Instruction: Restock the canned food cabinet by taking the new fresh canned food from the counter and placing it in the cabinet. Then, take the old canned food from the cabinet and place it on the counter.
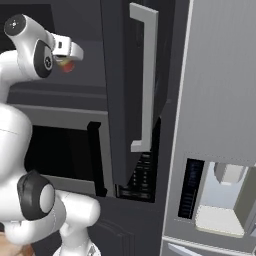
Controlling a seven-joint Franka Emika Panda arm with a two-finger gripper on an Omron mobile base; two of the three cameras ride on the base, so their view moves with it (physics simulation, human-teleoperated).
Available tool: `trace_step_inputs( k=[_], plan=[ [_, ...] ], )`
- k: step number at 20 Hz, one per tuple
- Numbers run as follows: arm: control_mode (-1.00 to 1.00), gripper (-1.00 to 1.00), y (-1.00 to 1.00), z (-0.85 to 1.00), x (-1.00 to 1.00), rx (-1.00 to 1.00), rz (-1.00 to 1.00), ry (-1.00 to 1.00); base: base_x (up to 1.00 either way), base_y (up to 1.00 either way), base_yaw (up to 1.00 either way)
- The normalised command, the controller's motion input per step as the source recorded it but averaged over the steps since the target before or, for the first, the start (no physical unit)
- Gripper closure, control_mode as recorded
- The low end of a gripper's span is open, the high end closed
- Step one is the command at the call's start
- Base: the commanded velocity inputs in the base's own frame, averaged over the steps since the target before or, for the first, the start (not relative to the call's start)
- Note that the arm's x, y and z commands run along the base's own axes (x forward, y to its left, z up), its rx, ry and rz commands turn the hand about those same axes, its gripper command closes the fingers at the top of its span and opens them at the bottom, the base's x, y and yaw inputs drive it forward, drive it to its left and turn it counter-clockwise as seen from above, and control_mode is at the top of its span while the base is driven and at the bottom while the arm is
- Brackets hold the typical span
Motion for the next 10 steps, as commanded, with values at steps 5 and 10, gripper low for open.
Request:
trace_step_inputs(
  k=[5,10],
  plan=[
    [-1.0,-1.0,0.0,-0.02,0.36,0.0,0.0,-0.15,0.0,0.0,0.0],
    [-1.0,-1.0,0.0,0.03,0.23,0.0,0.0,-0.11,0.0,0.0,0.0]
  ],
)
